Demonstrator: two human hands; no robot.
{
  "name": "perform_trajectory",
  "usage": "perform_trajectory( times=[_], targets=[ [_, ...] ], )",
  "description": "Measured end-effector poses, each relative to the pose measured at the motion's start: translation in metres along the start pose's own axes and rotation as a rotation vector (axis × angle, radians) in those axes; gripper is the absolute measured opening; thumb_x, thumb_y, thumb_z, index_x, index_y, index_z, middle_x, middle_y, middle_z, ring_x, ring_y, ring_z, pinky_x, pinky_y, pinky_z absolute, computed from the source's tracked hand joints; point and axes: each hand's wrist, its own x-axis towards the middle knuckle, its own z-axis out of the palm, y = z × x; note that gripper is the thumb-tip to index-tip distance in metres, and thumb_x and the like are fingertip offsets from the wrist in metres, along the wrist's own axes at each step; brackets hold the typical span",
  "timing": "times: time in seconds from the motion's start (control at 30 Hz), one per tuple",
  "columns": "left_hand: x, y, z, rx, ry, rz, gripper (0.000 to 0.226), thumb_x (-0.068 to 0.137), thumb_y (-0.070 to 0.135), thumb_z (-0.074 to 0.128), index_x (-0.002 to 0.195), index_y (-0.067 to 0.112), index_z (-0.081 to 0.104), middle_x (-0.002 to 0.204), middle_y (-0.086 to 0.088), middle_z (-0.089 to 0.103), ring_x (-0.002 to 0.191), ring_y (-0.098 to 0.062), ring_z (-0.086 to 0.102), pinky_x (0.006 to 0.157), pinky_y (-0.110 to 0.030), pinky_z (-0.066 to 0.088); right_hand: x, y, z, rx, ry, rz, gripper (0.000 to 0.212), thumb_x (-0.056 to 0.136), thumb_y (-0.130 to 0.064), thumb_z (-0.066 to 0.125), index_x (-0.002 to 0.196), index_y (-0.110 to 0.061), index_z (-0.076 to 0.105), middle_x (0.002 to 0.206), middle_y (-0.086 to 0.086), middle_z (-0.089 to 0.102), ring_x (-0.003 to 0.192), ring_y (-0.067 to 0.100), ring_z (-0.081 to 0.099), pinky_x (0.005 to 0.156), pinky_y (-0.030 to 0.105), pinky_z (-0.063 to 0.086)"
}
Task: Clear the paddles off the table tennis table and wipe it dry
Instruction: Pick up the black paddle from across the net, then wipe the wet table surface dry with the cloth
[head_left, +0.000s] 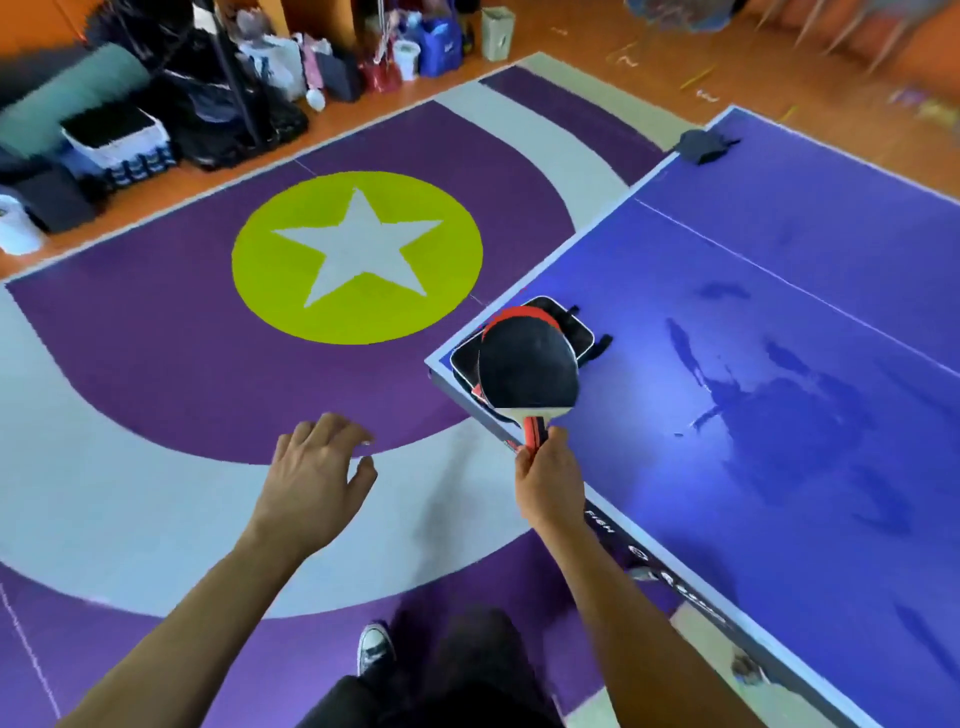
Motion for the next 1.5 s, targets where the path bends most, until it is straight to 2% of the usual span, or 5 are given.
perform_trajectory(
  times=[0.4, 0.67, 1.07, 1.17, 1.5],
  targets=[
    [0.206, -0.073, 0.015, 0.026, -0.164, 0.33, 0.042, 0.086, 0.044, 0.043, 0.106, 0.021, 0.071, 0.109, -0.004, 0.066, 0.091, -0.037, 0.063, 0.078, -0.048, 0.049, 0.103, -0.059, 0.078, -0.026, 0.066, 0.349, 0.036, 0.103, -0.028, 0.051, 0.128, -0.003, 0.043, 0.12, 0.014, 0.059, 0.109, 0.038, 0.061, 0.084, 0.042, 0.048],
    [0.311, -0.089, 0.006, 0.032, -0.258, 0.452, 0.043, 0.085, 0.044, 0.04, 0.107, 0.023, 0.07, 0.108, -0.002, 0.064, 0.095, -0.031, 0.06, 0.086, -0.044, 0.045, 0.142, -0.092, 0.107, -0.032, 0.038, 0.585, 0.033, 0.102, -0.038, 0.051, 0.117, -0.009, 0.044, 0.118, 0.011, 0.056, 0.109, 0.037, 0.063, 0.094, 0.049, 0.051],
    [0.432, -0.094, 0.012, -0.036, -0.323, 0.849, 0.035, 0.083, 0.038, 0.044, 0.097, 0.022, 0.071, 0.094, -0.003, 0.068, 0.08, -0.033, 0.064, 0.072, -0.043, 0.052, 0.15, -0.128, 0.117, 0.089, 0.072, 0.837, 0.041, 0.1, -0.035, 0.055, 0.128, -0.007, 0.045, 0.129, 0.018, 0.052, 0.119, 0.038, 0.056, 0.092, 0.044, 0.047],
    [0.461, -0.101, 0.01, -0.067, -0.327, 0.933, 0.034, 0.083, 0.038, 0.045, 0.099, 0.021, 0.07, 0.096, -0.003, 0.067, 0.083, -0.032, 0.063, 0.074, -0.043, 0.052, 0.157, -0.149, 0.118, -0.127, 0.103, 0.933, 0.045, 0.096, -0.04, 0.054, 0.129, -0.011, 0.045, 0.132, 0.012, 0.051, 0.125, 0.035, 0.052, 0.1, 0.045, 0.044],
    [0.536, -0.106, 0.001, -0.129, -0.237, 1.065, 0.03, 0.082, 0.034, 0.046, 0.096, 0.022, 0.07, 0.092, 0.0, 0.067, 0.081, -0.03, 0.063, 0.072, -0.042, 0.051, 0.247, -0.268, 0.106, -0.09, 0.452, 0.535, 0.04, 0.092, -0.027, 0.06, 0.129, -0.013, 0.056, 0.122, 0.008, 0.059, 0.107, 0.033, 0.054, 0.088, 0.045, 0.041]
  ],
)
